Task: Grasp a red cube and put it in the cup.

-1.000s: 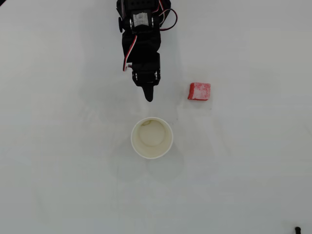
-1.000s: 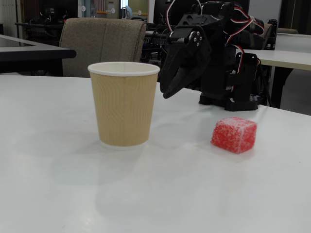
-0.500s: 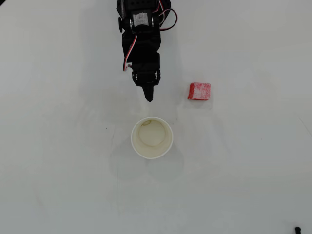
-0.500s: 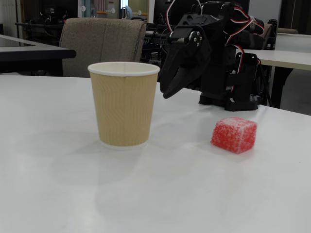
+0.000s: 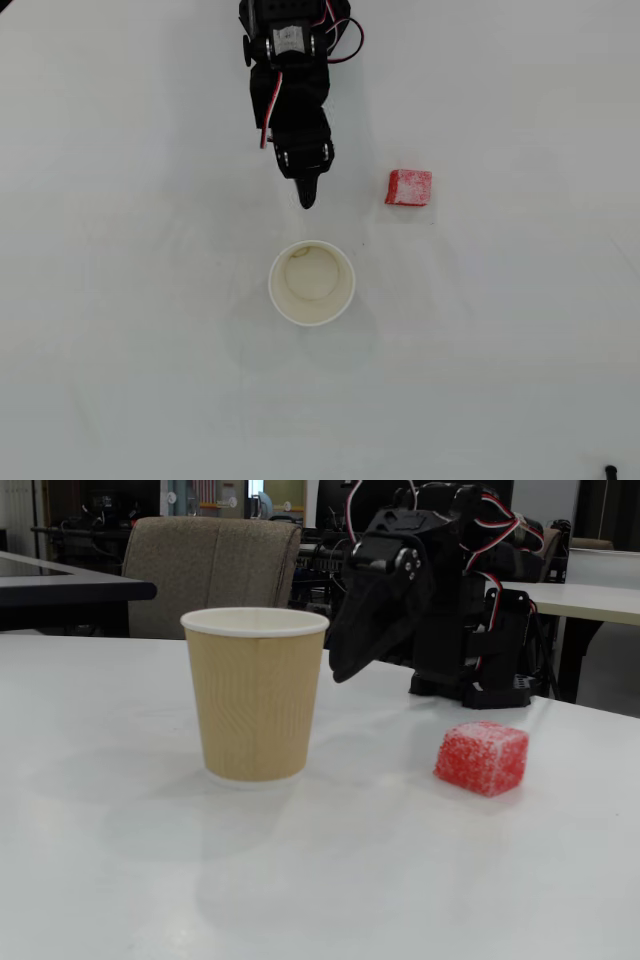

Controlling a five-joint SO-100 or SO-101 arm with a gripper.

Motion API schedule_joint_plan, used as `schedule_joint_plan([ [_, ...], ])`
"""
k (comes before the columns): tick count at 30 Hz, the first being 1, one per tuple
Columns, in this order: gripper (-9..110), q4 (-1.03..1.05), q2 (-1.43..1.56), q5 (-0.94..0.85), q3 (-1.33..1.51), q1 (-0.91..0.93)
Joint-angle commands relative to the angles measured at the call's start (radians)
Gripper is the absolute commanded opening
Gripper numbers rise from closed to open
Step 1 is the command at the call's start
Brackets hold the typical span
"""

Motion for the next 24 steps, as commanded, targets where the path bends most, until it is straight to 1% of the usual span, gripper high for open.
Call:
schedule_joint_plan([
  [1,1,-0.032,0.014,-0.276,0.072,-0.005],
  [6,1,-0.072,0.014,-0.629,0.072,-0.041],
  [11,1,-0.123,0.014,-0.805,0.072,-0.109],
  [12,1,-0.124,0.014,-0.836,0.072,-0.121],
  [13,4,-0.124,0.014,-0.861,0.072,-0.130],
  [16,18,-0.100,0.014,-0.948,0.072,-0.149],
  [24,18,-0.066,0.014,-1.026,0.072,-0.230],
])
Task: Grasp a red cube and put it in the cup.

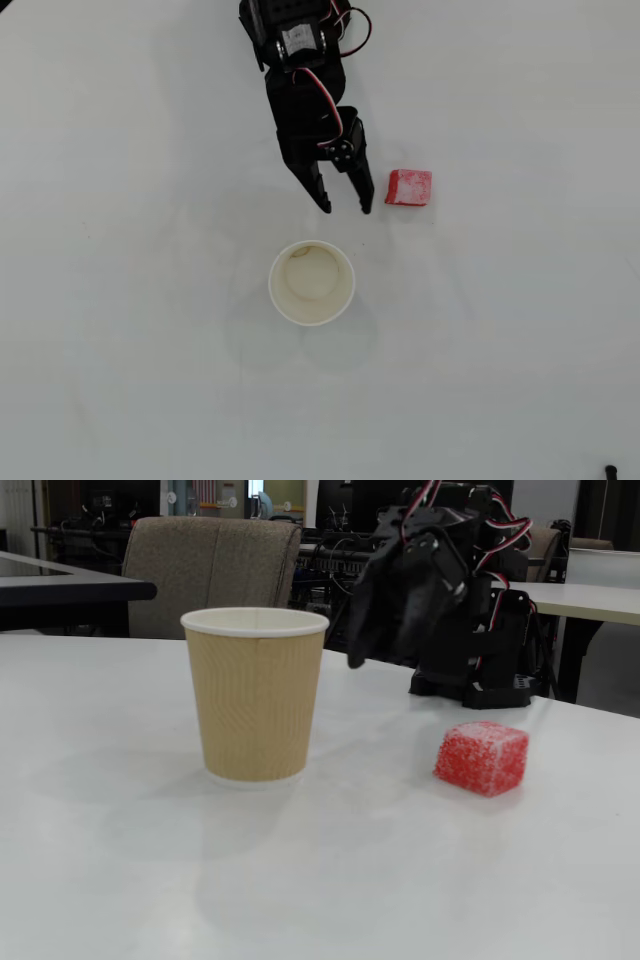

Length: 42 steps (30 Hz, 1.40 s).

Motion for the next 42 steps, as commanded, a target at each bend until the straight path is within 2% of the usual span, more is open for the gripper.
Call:
schedule_joint_plan([
  [1,18,0.006,0.014,-0.041,0.072,-0.048],
  [5,29,0.018,0.014,-0.087,0.072,-0.094],
  [8,43,0.012,0.014,-0.117,0.072,-0.124],
  [12,50,0.003,0.014,-0.138,0.072,-0.164],
  [22,51,-0.017,0.014,-0.137,0.072,-0.296],
  [28,51,-0.103,-0.025,-0.135,0.038,-0.311],
  [42,51,-0.043,-0.224,-0.127,-0.167,-0.308],
])
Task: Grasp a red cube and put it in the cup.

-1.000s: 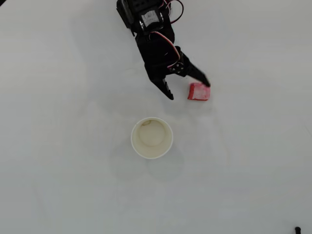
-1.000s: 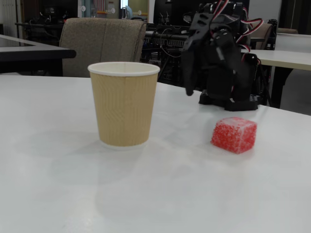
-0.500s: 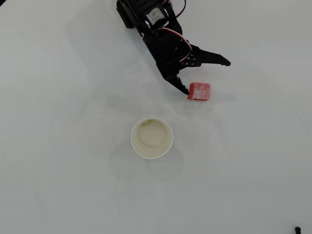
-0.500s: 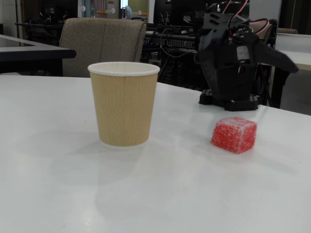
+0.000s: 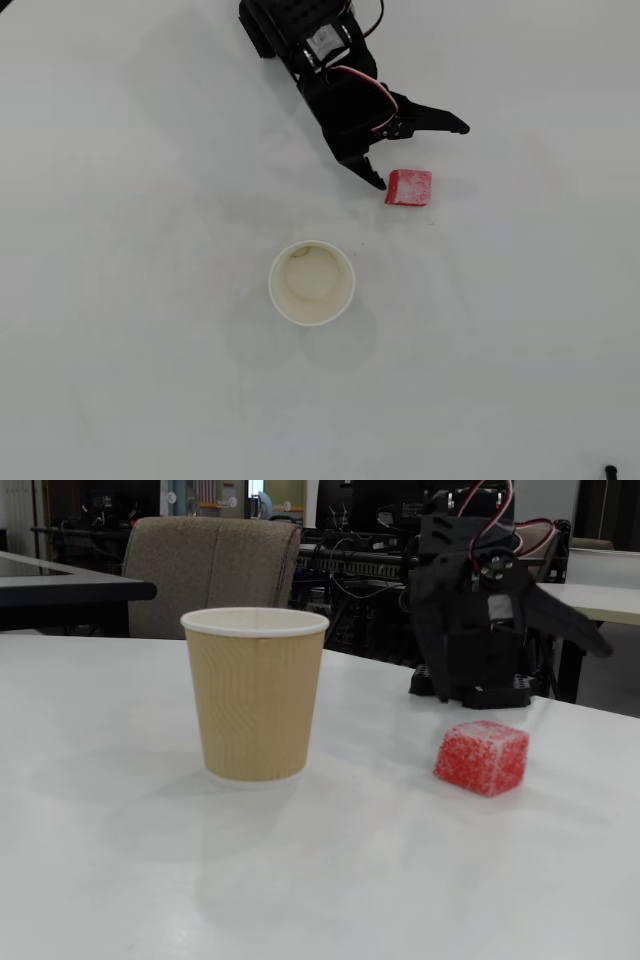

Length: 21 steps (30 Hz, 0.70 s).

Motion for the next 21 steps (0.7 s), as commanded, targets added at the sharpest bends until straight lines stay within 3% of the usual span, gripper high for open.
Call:
schedule_joint_plan([
  [1,51,0.014,-0.035,0.005,-0.106,-0.005],
  [21,51,0.074,-0.109,0.084,-0.160,-0.014],
])
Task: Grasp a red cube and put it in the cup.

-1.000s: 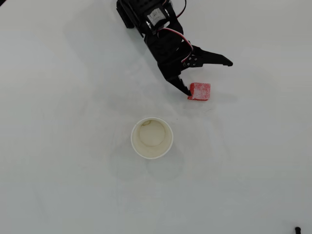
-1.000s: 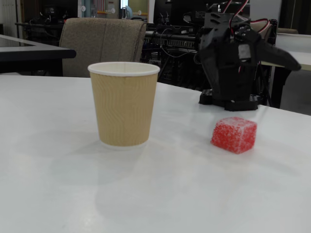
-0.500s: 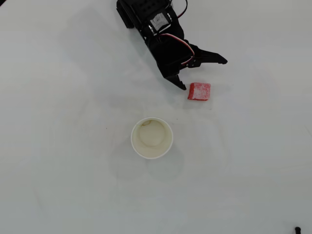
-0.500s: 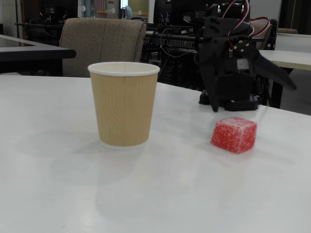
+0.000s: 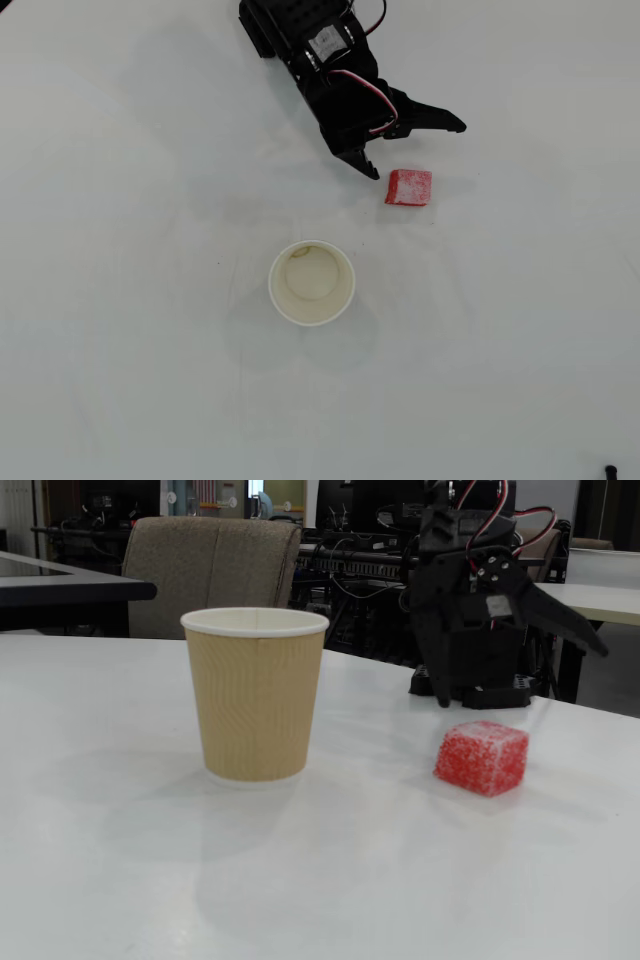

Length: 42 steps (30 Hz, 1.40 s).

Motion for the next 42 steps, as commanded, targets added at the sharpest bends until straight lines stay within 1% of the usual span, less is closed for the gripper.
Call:
schedule_joint_plan([
  [1,51,-0.015,-0.055,0.008,-0.107,-0.015],
  [17,51,-0.009,-0.264,0.014,-0.227,-0.077],
  [22,51,-0.066,-0.307,0.031,-0.235,-0.046],
  [29,51,-0.066,-0.344,0.094,-0.236,-0.037],
  [42,51,-0.067,-0.609,0.103,-0.413,0.017],
])
